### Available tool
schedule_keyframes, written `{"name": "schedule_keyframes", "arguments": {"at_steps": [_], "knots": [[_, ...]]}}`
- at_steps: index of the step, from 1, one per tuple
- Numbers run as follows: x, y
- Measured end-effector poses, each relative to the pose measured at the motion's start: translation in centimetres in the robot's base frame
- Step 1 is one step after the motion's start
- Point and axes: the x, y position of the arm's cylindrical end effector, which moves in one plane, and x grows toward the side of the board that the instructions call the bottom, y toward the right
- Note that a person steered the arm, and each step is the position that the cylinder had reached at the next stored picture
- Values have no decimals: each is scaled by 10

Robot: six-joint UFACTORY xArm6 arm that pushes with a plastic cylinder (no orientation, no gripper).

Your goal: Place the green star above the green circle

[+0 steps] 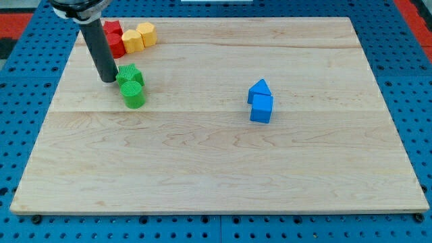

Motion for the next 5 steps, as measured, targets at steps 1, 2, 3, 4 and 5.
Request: {"name": "schedule_keyframes", "arguments": {"at_steps": [1, 2, 3, 4, 5], "knots": [[38, -4], [103, -19], [142, 29], [140, 125], [136, 234]]}}
